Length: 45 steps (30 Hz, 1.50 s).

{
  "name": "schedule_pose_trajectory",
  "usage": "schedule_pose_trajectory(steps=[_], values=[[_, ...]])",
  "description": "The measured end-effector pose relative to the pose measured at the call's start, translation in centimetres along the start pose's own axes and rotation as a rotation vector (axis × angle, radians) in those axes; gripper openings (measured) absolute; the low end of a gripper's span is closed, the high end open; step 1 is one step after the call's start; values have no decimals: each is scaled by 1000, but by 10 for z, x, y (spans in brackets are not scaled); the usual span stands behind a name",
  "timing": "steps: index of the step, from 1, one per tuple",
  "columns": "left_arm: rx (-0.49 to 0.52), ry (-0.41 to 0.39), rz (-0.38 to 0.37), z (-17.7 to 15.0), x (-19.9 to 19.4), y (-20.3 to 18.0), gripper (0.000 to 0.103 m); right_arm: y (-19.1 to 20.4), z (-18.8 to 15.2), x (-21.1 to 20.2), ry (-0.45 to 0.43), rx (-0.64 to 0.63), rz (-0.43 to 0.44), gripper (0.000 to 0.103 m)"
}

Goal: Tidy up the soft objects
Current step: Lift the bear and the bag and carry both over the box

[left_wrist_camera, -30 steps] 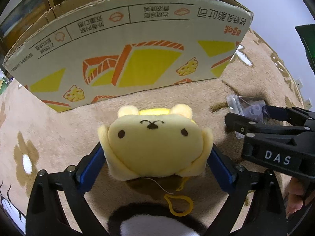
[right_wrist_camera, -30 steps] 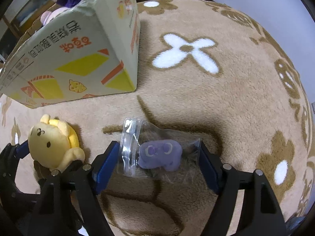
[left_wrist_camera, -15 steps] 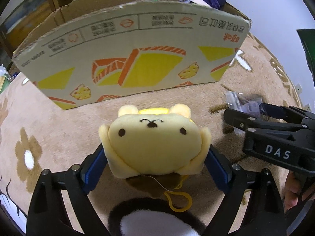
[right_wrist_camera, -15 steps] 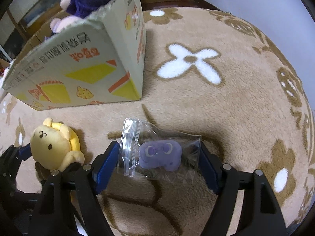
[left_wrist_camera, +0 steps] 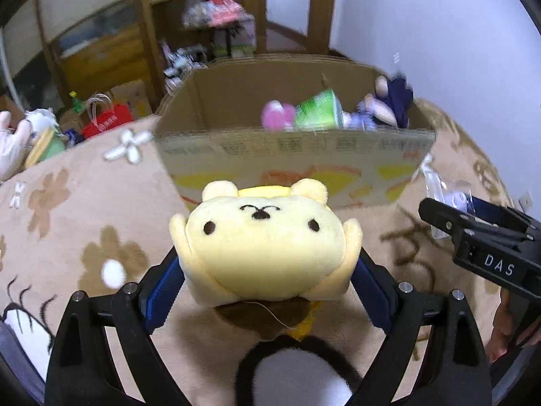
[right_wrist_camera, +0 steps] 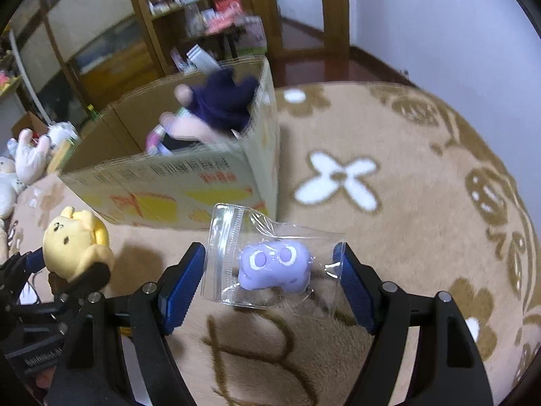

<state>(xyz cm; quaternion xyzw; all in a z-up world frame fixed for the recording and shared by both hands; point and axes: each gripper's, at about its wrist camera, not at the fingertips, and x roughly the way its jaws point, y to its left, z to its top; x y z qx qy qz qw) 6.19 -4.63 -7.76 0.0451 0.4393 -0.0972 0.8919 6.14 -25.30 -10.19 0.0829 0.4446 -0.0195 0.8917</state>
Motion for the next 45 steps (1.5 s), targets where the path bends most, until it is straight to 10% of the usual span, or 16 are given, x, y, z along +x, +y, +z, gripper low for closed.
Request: schedule_pose_trajectory(steps=[10,22,45], values=[[5,-294,138,18,-70,6,91,7,27,-46,-217,-21,11,81],[108,-454,138,63,-96,-3,91,5,69,-77,-348,-5,81,81],[63,-432,61,126,-41,15,91,41,114,-18,-403,-186,132,82]])
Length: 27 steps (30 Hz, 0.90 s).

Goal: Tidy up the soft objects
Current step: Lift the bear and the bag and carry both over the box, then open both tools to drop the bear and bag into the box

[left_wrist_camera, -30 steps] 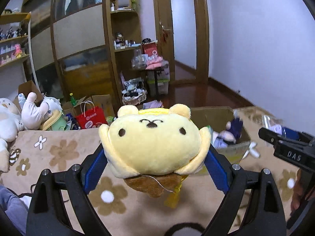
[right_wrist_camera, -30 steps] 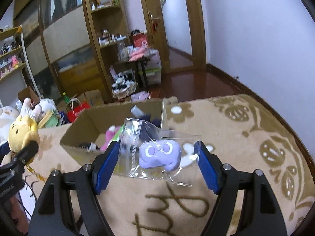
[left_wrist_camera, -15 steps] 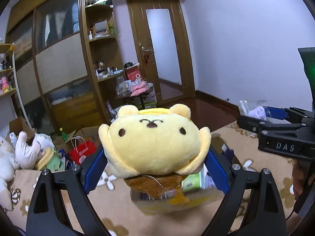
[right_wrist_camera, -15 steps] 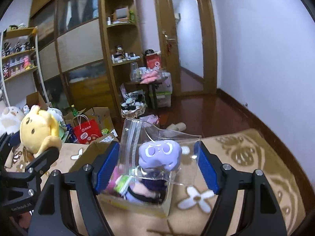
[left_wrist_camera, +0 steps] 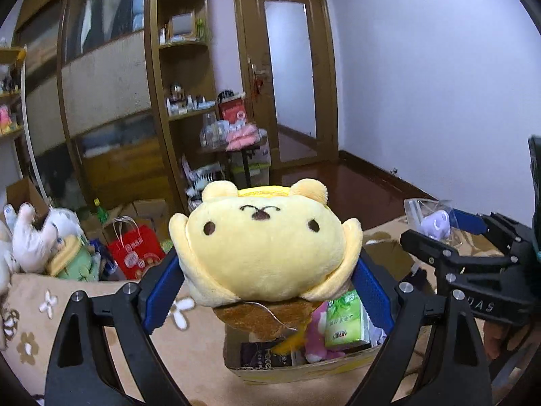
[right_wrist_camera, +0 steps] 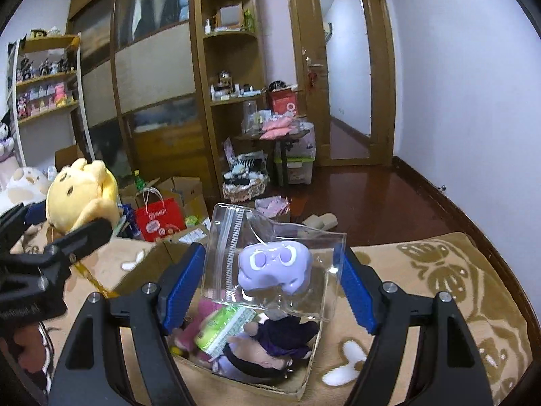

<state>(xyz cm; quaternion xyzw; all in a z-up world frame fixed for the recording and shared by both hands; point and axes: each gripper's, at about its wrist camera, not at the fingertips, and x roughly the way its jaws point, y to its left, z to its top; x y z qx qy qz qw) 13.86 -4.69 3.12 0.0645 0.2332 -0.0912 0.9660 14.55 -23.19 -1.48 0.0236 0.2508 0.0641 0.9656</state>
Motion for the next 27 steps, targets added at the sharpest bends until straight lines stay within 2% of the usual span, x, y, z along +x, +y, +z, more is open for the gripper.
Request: schedule_pose_trajectory(steps=[2,9,16,20,27], values=[[-28,36,-12,-3,12,4,91,-1,-5,10,15,-2,10,82],[-25,100,-35,-19,35,5,92,-2,-21,27,36,-35,19,82],[-55,177,-45,-33,54,11,95,-2,-23,38,72,-24,37,83],[-42,182,-38,-36,54,9,98,-5,-23,35,67,-9,25,96],[-56,172,-40,-38,39,10,99,-11,-20,20,51,17,19,102]])
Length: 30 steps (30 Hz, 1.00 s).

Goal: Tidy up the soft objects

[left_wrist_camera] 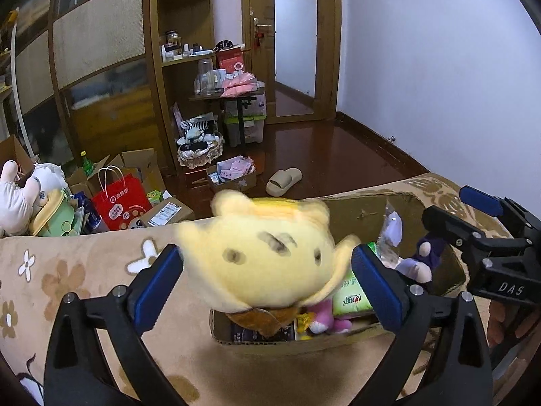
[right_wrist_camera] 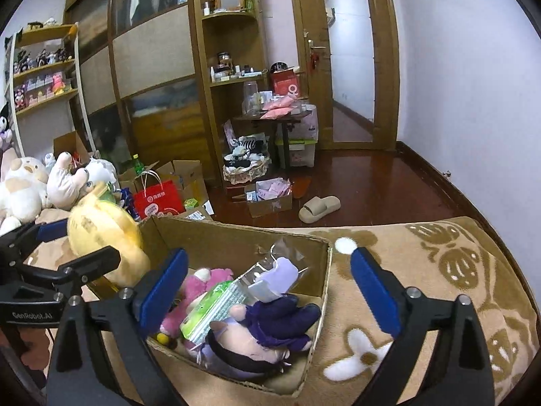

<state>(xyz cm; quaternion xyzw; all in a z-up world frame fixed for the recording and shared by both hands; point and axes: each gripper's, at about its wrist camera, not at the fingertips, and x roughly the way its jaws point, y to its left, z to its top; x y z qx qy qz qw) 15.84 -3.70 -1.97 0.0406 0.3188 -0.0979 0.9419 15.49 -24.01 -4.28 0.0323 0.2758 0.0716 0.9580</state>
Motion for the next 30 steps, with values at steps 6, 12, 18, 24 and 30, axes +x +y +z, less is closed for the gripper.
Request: schedule_pose_trajectory(steps=[6,12,18,24,30], values=[[23,-21,22,1,-8,-5,103,0,3,-14,-5,6,-4,103],[7,-19,40,-6,-25,-1,103,-1,5,-30,-25,17,-13,103],[-7,-72,72,-6,-56,4,102,-4,8,-52,-54,40,-16,103],[-11,-162,96,-4,-91,3,102,-5,7,-77,-74,40,-23,103],[1,-212,119,-2,-118,2,102,-4,7,-108,-113,36,-29,103]])
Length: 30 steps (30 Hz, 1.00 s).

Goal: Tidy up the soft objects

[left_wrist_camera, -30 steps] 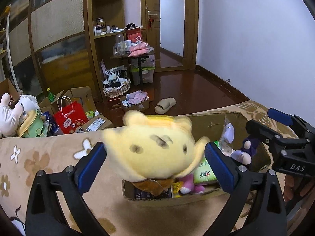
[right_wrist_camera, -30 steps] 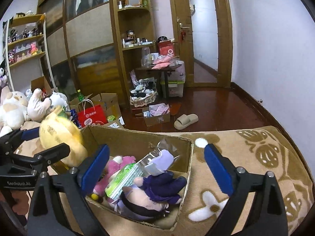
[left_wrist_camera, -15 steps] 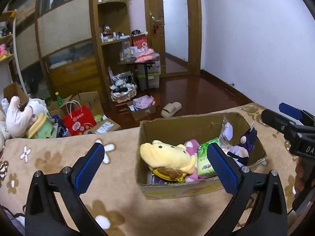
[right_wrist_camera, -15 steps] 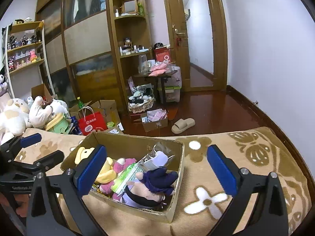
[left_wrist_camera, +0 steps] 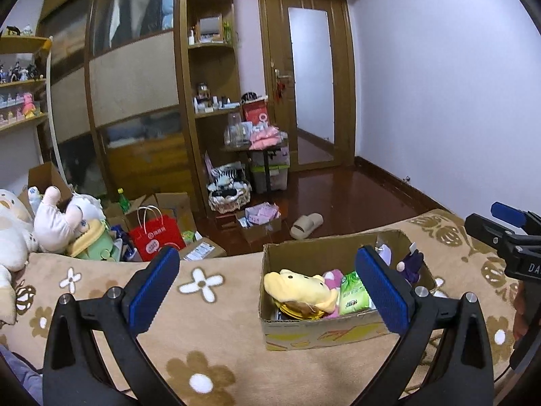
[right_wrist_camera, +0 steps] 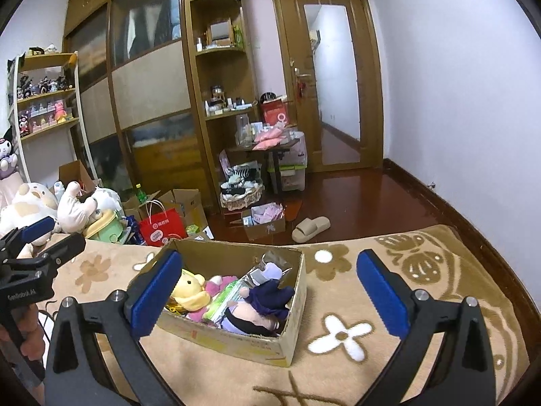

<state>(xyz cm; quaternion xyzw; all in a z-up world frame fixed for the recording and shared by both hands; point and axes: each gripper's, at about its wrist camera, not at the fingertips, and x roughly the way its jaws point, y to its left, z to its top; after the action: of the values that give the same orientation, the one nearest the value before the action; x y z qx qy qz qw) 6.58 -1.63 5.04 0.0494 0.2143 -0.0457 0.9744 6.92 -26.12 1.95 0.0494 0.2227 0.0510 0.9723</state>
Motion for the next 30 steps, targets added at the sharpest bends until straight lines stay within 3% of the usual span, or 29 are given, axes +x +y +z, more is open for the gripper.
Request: schedule_pose_trajectory(steps=[9,17,30], values=[[22,-25,9,-8,-44,-1,102,-3,-1,-44,-76,24,-18,103],[38,-23,14,-17,-61,-5,102,-3,-11,-66,-67,12,-30,103],[32,31,17,-37,-57,-4,102,0,-37,-55,-14,-14,-45,103]])
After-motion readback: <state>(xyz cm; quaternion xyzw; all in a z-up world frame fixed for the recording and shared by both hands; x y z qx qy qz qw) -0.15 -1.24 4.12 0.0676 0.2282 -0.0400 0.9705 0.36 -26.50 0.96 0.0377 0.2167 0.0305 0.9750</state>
